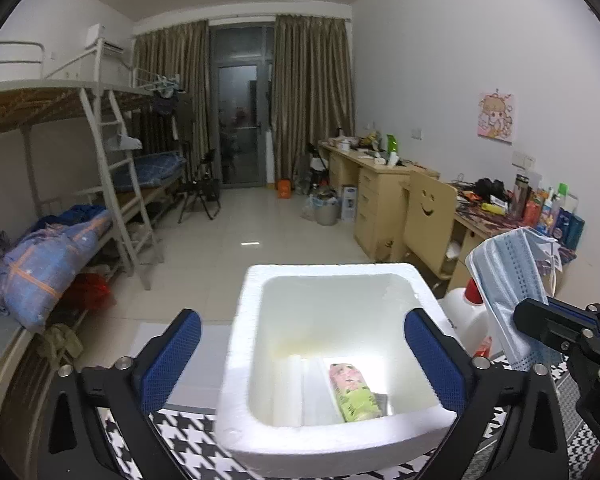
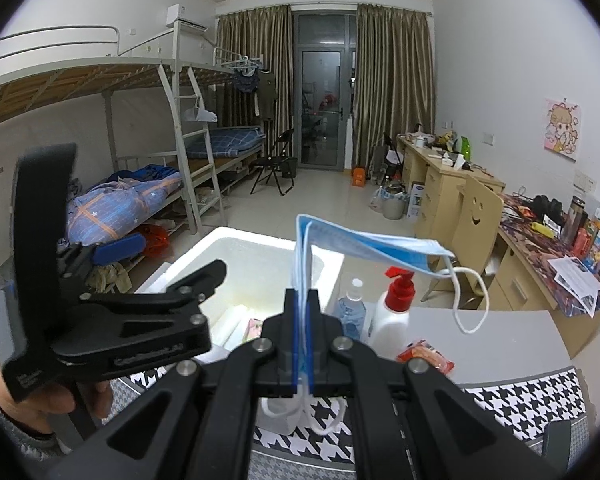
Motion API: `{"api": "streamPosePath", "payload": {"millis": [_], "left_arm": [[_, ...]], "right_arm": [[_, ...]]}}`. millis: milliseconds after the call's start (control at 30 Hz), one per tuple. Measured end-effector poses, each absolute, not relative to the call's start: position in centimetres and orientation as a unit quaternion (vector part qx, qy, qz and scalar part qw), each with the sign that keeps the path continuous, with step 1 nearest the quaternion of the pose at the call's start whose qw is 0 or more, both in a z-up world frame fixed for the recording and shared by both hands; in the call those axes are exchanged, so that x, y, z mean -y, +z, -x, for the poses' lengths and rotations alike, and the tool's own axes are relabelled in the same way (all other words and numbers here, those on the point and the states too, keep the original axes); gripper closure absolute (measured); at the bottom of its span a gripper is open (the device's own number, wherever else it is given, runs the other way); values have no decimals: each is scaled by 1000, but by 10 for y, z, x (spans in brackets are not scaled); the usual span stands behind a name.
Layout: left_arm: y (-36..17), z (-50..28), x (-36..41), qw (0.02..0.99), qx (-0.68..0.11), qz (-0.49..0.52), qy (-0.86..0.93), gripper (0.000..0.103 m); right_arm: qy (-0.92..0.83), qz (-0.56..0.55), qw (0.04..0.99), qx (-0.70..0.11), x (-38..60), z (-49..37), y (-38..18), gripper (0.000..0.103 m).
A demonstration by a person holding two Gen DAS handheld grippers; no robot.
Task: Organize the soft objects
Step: 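Lower the mask into the box and open the right tool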
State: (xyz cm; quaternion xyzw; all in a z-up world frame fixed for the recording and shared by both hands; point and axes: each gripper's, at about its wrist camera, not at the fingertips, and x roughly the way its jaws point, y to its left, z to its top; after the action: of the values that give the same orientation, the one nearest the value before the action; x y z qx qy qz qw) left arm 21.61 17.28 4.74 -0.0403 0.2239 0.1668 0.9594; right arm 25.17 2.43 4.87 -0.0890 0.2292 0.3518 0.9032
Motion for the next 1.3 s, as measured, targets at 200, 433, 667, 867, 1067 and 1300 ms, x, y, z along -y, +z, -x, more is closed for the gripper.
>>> {"api": "streamPosePath", "payload": {"millis": [200,433,667,867,1067,1300], "left_arm": [[55,-199,-173,960,-215,34,176,1],[58,-180,-181,958,-202,41,197,1],[53,-175,-189,955,-214,47,201,1],[51,-164,-198,952,-205,52,221,1],[49,-161,-205,947,-204,53,243,1],[46,-157,-210,946,-207,57,244,1]], "right_arm": [[365,94,899,-225,-32,-249,52,98],[379,100,891,-229,-47,-250,52,98],[391,107,884,-231,-59,-253,50,98],[393,111,884,-230,-69,-258,47,98],[399,114,878,-239,-81,-265,43,98],[403,115,871,-255,-93,-275,38,98]]}}
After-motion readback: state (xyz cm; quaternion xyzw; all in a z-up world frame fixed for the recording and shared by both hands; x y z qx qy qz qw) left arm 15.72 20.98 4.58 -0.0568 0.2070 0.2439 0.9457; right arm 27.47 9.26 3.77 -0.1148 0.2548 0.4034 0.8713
